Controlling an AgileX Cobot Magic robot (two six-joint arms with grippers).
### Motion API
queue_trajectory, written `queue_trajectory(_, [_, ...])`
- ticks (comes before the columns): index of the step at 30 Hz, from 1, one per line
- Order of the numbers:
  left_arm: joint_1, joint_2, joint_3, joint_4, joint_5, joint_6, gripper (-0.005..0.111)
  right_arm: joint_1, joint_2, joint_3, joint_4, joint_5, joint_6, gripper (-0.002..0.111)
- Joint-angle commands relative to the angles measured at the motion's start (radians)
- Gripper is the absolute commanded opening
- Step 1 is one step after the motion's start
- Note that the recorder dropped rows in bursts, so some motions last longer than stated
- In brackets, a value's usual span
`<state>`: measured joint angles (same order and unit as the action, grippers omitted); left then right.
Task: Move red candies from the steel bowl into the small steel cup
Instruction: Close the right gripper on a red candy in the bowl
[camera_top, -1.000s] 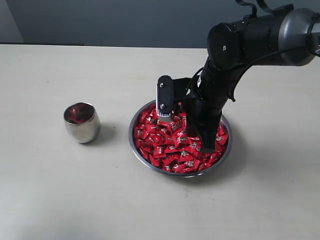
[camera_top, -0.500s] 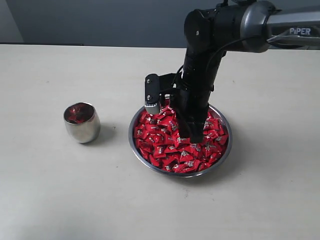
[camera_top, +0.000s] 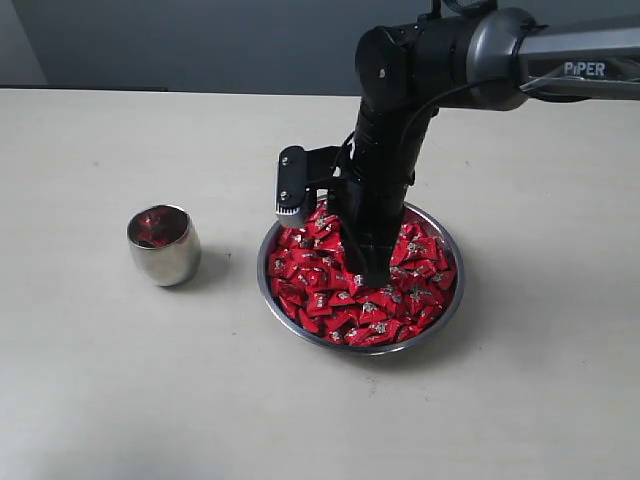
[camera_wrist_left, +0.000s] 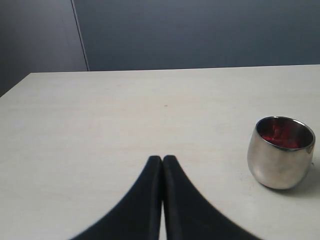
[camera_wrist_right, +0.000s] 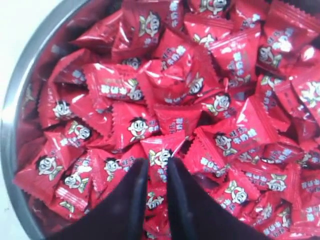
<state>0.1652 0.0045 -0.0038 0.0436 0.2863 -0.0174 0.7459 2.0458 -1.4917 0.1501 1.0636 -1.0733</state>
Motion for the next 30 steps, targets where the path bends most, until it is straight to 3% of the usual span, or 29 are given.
queue_trajectory(1, [0.001,-0.004,0.004,0.001,-0.002,-0.003,0.0,0.012,0.004,-0.008,-0.053,-0.005,0.0,0.041])
queue_trajectory(5, [0.001,-0.004,0.004,0.001,-0.002,-0.003,0.0,0.012,0.004,-0.008,-0.085,-0.005,0.0,0.043])
queue_trajectory(11, [0.001,-0.004,0.004,0.001,-0.002,-0.003,0.0,0.012,0.007,-0.008,-0.086,-0.028,0.0,0.027])
queue_trajectory(19, [0.001,-0.004,0.004,0.001,-0.002,-0.003,0.0,0.012,0.041,-0.008,-0.088,-0.028,-0.022,0.039])
queue_trajectory(30, [0.001,-0.004,0.004,0.001,-0.002,-0.003,0.0,0.012,0.059,-0.008,-0.091,-0.052,-0.022,0.039])
